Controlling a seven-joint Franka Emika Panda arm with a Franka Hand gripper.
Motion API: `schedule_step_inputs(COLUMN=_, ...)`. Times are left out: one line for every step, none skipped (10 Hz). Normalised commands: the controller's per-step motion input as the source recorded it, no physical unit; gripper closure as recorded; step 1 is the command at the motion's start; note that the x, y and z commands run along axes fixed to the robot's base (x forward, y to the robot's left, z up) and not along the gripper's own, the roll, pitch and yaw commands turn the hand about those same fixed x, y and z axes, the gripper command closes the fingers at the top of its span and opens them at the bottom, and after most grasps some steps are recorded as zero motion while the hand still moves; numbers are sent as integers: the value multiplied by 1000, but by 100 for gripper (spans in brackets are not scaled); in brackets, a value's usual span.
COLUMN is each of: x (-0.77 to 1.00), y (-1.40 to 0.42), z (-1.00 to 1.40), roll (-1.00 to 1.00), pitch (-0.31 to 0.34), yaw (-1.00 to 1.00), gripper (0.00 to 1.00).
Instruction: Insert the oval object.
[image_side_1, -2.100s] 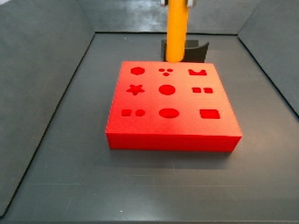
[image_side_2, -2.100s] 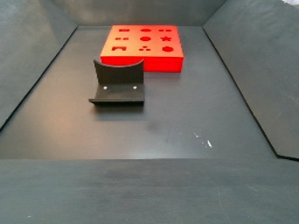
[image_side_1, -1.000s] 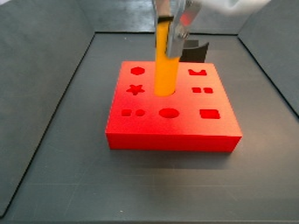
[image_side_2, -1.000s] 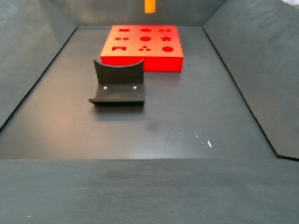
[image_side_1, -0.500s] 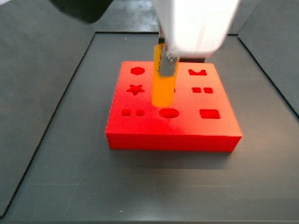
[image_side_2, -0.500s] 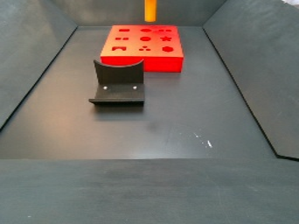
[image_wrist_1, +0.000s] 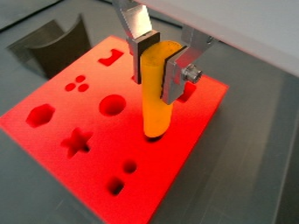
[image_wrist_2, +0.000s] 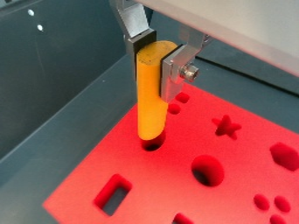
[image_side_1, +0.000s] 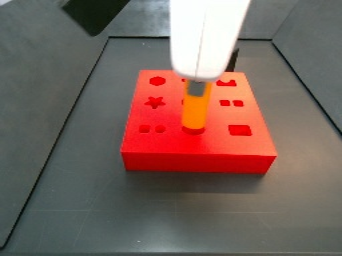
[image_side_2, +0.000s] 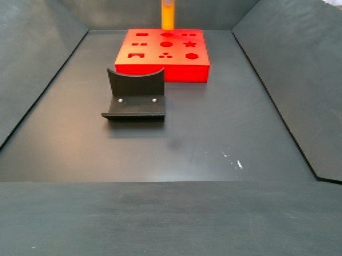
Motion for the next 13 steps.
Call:
schedule_step_inputs(x=314, y=-43, z=-106, roll=67, pitch=43, yaw=-34, gripper=100)
schedule_step_inputs(x=300, y=0, z=-200, roll=126, pitch=29, yaw=-114, gripper=100)
schedule_step_inputs(x=157, y=0, z=-191, roll=107, pitch=24, yaw=-111, gripper=100)
schedule_step_inputs(x=86, y=0, z=-137, roll=80, pitch=27, yaw=-100, gripper=100)
schedule_step_inputs(x=0, y=0, z=-123, roll=51, pitch=9, yaw=-149, gripper=100)
schedule_step_inputs(x=-54, y=9, z=-83, roll=23, pitch=19, yaw=-189, gripper=100)
schedule_step_inputs(x=-191, y=71, z=-37, roll=0, pitch=0, yaw=-209, gripper=100)
schedule_step_inputs(x=0, y=0, z=-54, roll=0, pitch=0, yaw=-57, gripper=100)
schedule_step_inputs(x=0, y=0, z=-97, roll=0, pitch=0, yaw=0, gripper=100)
schedule_step_inputs(x=0, y=11, z=-106, roll=0, pitch=0, yaw=0, gripper=100)
schedule_step_inputs(x=0, y=43, z=-129, roll=0, pitch=0, yaw=0, gripper=100)
schedule_step_inputs(x=0, y=157, z=-140, roll=0, pitch=0, yaw=0, gripper=100)
schedule_step_inputs(x=0, y=40, z=-231, roll=0, pitch=-31, yaw=0, gripper=100)
